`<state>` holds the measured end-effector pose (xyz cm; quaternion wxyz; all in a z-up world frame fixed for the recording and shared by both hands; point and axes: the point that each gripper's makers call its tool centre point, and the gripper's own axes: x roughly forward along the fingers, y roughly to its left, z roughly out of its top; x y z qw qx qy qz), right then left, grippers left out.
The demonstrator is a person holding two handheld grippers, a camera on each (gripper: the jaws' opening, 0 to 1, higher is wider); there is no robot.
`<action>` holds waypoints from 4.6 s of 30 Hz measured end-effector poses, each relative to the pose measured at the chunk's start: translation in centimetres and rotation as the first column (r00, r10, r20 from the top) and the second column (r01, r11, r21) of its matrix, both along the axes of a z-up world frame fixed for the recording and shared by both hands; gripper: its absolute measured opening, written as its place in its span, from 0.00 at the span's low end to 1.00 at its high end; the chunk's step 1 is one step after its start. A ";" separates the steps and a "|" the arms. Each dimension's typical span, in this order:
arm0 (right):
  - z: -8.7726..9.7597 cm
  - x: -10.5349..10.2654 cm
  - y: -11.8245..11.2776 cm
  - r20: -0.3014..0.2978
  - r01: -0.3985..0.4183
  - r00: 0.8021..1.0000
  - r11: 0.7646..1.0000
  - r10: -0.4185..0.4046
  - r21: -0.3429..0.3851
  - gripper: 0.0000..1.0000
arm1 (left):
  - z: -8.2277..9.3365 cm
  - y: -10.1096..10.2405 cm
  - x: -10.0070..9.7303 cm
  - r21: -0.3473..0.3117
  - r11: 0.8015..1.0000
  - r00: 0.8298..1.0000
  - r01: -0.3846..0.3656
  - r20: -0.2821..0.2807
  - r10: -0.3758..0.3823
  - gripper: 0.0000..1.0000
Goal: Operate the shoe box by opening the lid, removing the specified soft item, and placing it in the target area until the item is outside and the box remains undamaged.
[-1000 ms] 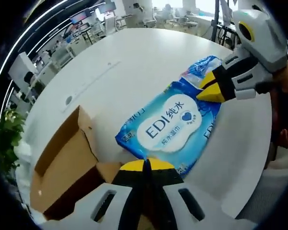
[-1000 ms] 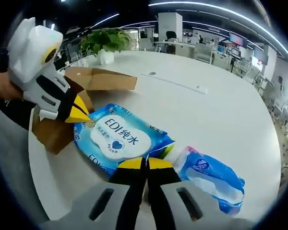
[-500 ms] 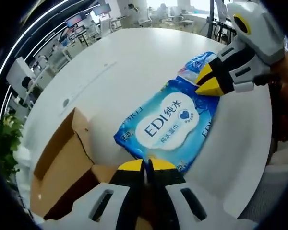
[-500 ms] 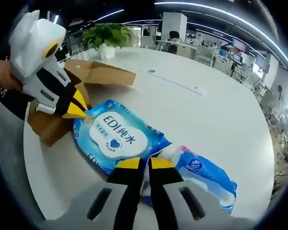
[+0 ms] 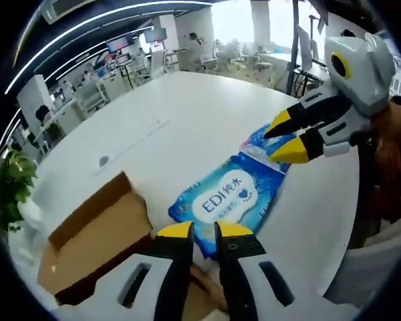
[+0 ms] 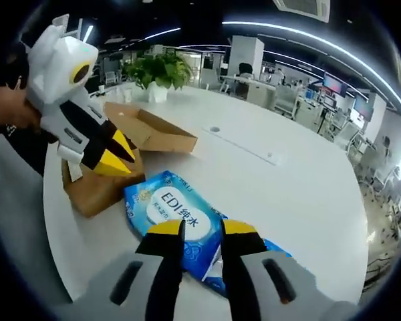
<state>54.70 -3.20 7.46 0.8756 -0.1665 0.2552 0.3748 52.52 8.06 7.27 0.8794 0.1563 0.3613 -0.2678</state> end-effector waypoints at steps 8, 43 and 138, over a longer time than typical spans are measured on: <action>3.5 -2.0 1.8 0.040 -0.043 0.998 0.999 0.042 0.006 0.29 | 5.0 4.1 -1.3 -0.090 0.994 0.996 -0.055 0.069 0.061 0.19; 3.4 -10.5 19.3 -0.147 -0.691 0.722 0.696 0.676 -0.195 0.38 | 14.4 27.7 -6.6 -0.195 0.944 0.938 -0.265 0.177 0.299 0.27; 8.7 -8.6 16.3 -0.121 -0.755 0.653 0.631 0.747 -0.181 0.16 | 10.5 26.1 -12.0 -0.313 0.942 0.960 -0.117 0.207 0.188 1.00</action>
